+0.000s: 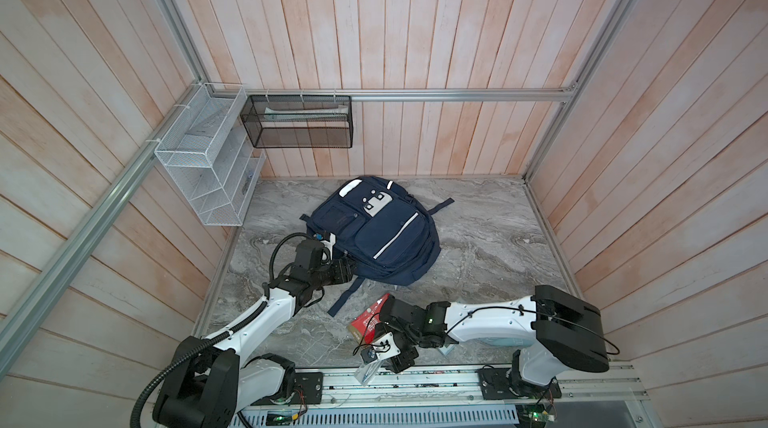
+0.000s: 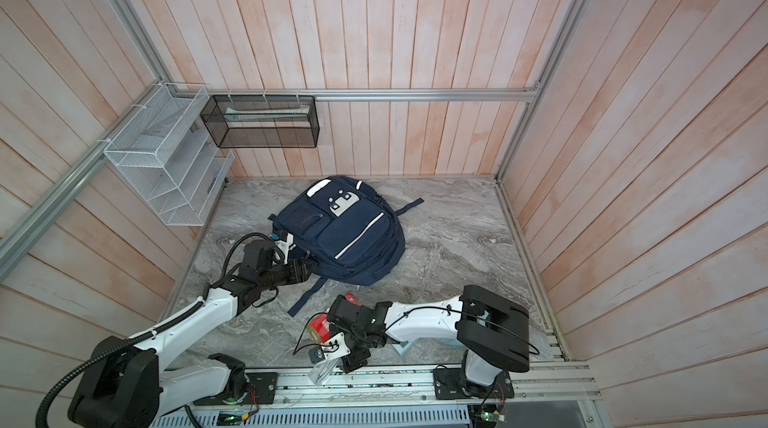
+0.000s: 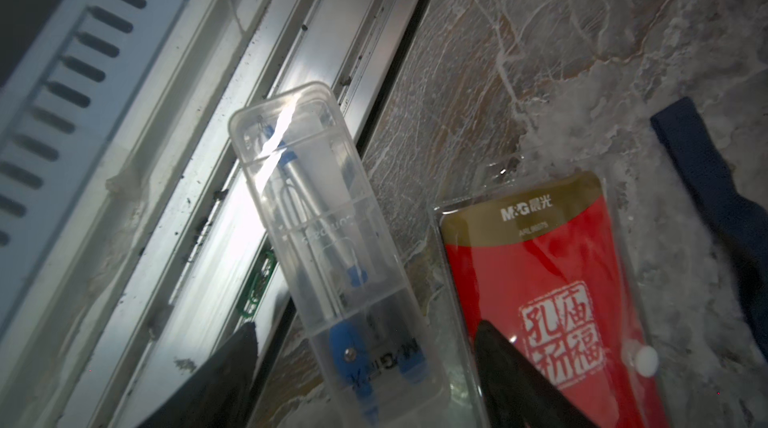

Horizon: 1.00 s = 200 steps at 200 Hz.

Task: Pack the student bag
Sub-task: 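Grasp the clear compass case with the right gripper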

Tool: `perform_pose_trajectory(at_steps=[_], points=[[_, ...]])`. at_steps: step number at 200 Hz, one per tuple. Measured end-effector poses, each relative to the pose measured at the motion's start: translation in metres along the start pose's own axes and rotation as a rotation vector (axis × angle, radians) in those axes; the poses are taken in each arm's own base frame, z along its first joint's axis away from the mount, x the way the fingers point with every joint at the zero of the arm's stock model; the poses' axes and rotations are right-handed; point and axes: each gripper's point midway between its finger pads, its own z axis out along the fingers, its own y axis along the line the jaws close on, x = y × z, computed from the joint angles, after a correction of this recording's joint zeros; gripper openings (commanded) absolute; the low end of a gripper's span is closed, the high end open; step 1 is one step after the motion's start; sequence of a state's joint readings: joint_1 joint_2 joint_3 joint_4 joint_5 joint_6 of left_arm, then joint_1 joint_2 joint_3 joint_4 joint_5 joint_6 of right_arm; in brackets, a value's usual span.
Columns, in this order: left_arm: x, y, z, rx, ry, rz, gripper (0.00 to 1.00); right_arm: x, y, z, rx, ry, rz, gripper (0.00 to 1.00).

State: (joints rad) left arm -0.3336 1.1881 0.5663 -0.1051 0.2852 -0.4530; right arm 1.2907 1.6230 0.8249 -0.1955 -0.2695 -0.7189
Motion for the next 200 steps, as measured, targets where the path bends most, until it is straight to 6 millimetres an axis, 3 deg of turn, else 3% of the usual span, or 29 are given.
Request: perform_pose_trajectory(at_steps=[53,71,143,170,200], points=[[-0.001,0.000,0.000,0.005,-0.005,0.001,0.67,0.001,-0.005,0.010,-0.025,0.005,-0.013,0.66],[-0.002,-0.001,0.000,0.008,-0.008,0.001,0.67,0.001,-0.006,0.013,-0.038,0.000,-0.005,0.57],[0.000,0.004,0.004,-0.002,0.004,-0.008,0.67,0.004,-0.014,0.014,-0.049,-0.002,0.047,0.42],[0.002,0.005,0.005,-0.002,0.011,-0.011,0.67,0.024,-0.023,-0.001,0.012,0.015,0.136,0.40],[0.001,0.003,0.005,0.004,0.010,-0.009,0.67,0.041,-0.036,-0.040,0.152,-0.016,0.248,0.36]])
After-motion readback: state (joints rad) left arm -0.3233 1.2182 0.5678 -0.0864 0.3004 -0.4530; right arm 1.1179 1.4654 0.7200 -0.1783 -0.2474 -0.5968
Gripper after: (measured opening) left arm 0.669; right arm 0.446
